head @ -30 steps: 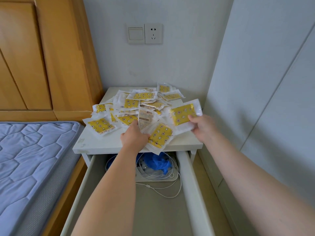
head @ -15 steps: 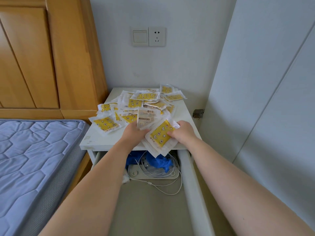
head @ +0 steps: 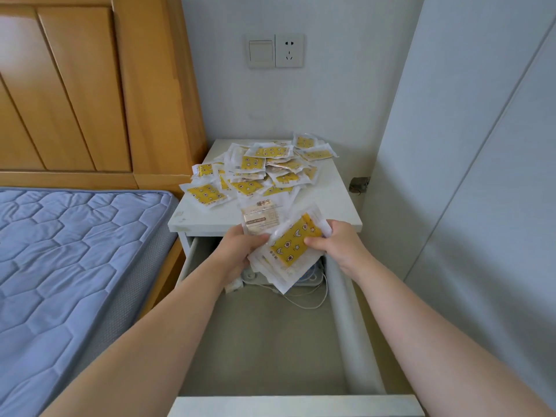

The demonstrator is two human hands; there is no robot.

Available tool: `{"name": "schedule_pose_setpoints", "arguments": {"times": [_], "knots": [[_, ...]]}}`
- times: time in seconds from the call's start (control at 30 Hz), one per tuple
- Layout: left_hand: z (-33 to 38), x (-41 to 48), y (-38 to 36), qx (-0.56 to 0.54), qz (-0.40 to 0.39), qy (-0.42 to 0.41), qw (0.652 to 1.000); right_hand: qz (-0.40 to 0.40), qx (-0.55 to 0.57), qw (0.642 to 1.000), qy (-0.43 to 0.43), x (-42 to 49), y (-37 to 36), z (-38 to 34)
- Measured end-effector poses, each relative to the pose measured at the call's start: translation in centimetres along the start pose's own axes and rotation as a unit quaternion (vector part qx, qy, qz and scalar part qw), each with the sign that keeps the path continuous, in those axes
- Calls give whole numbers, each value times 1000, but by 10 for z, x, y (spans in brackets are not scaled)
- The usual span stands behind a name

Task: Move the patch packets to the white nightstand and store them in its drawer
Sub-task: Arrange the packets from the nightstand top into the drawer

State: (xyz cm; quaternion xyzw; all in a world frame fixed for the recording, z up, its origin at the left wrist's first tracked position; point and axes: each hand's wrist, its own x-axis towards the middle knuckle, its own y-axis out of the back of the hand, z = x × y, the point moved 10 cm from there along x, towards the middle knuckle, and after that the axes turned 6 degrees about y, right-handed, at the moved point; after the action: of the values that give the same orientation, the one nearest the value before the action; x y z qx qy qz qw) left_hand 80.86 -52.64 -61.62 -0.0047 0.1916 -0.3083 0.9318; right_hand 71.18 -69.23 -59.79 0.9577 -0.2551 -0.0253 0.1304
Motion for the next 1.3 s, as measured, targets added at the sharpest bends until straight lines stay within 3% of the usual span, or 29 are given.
{"name": "schedule_pose_setpoints", "arguments": {"times": [0.07, 0.27, 0.37, 0.47, 0.53, 0.6, 0.67, 0.77, 0.9, 1.0, 1.1, 1.2, 1.3], "knots": [[-19, -13, 7, -39, 1, 9, 999, -1, 16, 1000, -17, -20, -5, 12], [-75, -41, 30, -3, 76, 24, 997, 29, 43, 996, -69, -72, -24, 54], [-82, -49, 43, 15, 129, 22, 991, 83, 29, 995, -39, -86, -17, 50], [-84, -48, 51, 19, 127, 39, 991, 176, -11, 983, 56, -101, 1, 31], [-90, -45, 51, 9, 105, 76, 992, 232, -108, 949, 183, -117, 4, 2], [-95, -44, 48, -61, 80, 110, 989, 203, -184, 896, 350, -132, -17, -29], [-97, -42, 43, -130, 54, 134, 981, 131, -253, 841, 460, -140, -48, -40], [-98, -38, 39, -87, 16, 137, 987, 52, -313, 814, 487, -140, -76, -38], [-96, -40, 33, -50, -1, 127, 991, 6, -329, 815, 477, -139, -89, -32], [-99, -39, 40, -135, 21, 141, 981, 12, -309, 834, 457, -133, -85, -29], [-101, -38, 67, -185, 112, 144, 966, 62, -275, 859, 428, -128, -69, -26], [-94, -38, 101, -96, 200, 112, 969, 139, -221, 942, 212, -100, -31, 9], [-80, -40, 120, 83, 228, 58, 968, 97, -195, 976, 15, -79, -23, 59]]}}
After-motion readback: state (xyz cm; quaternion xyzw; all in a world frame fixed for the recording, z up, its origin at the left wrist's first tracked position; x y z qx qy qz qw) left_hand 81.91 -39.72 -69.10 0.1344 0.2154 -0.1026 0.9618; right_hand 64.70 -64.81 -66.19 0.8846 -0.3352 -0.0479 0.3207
